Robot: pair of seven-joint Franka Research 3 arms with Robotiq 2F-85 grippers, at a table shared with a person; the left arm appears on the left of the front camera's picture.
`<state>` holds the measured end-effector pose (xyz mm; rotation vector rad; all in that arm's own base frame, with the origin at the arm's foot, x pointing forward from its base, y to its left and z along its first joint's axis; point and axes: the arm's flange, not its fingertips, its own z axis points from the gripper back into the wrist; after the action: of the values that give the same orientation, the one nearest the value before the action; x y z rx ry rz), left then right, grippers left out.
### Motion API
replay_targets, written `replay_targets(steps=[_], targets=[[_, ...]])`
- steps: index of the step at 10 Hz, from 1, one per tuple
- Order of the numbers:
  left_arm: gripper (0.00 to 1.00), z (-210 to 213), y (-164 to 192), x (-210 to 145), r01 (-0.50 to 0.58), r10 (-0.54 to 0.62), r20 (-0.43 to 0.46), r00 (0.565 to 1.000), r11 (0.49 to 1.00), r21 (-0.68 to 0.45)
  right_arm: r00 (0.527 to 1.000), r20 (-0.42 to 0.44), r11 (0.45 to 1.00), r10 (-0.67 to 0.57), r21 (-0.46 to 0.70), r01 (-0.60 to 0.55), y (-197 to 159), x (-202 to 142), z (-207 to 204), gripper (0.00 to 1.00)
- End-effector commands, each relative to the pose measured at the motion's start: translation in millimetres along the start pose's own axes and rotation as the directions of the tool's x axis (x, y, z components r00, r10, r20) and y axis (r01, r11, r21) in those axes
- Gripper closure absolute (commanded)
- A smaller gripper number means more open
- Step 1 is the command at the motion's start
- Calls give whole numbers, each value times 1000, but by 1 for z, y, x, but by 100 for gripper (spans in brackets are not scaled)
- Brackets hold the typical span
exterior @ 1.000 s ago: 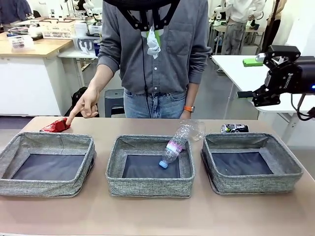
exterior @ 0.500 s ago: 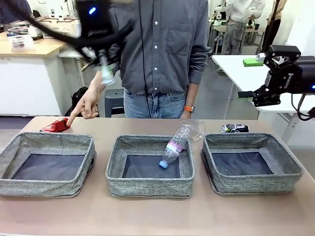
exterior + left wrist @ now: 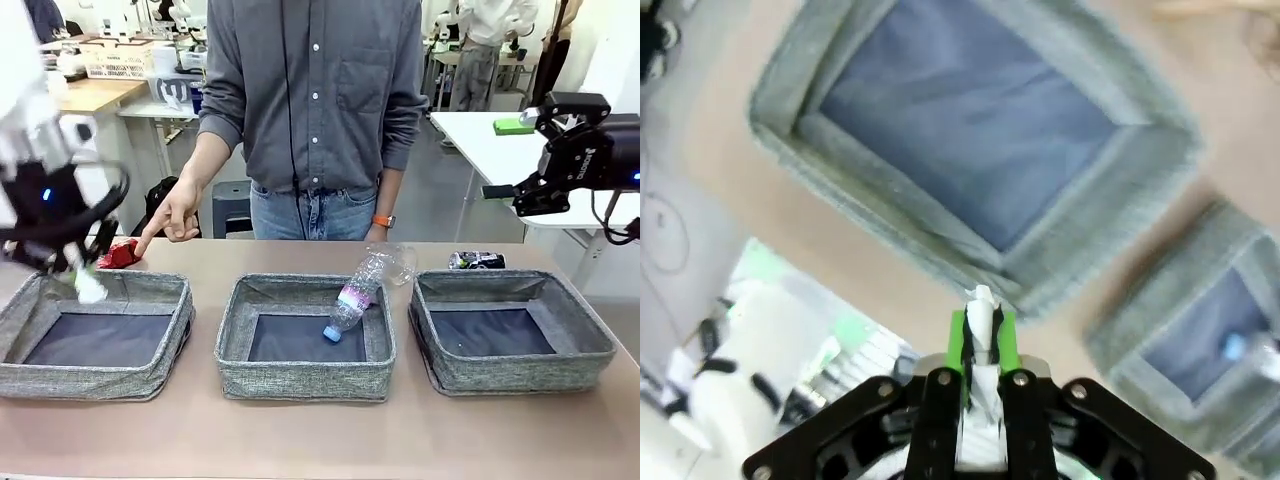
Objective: Sort the waste into the appropriate baskets.
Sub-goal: Place the picked waste into the Fabric basket indicated by the person.
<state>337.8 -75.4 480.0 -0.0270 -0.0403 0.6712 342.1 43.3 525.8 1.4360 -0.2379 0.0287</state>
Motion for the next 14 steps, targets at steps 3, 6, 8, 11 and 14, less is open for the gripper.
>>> replay_targets(steps=[3,6,8,11,14], targets=[[89,-36,7,7,-103,103,-18,995,995,21,1000,8,1000,-8,20,8,4,2,-2,0],[89,-35,2,7,-104,104,-6,995,994,34,1000,8,1000,-8,20,8,4,2,-2,0],[32,-30,-4,5,-81,81,-3,997,996,31,1000,8,1000,-8,20,8,4,2,-2,0],[27,-23,-12,5,-113,111,71,991,993,31,1000,8,1000,-8,20,8,4,2,-2,0],[0,-23,-10,7,-113,110,96,989,993,28,1000,8,1000,-8,20,8,4,2,-2,0]])
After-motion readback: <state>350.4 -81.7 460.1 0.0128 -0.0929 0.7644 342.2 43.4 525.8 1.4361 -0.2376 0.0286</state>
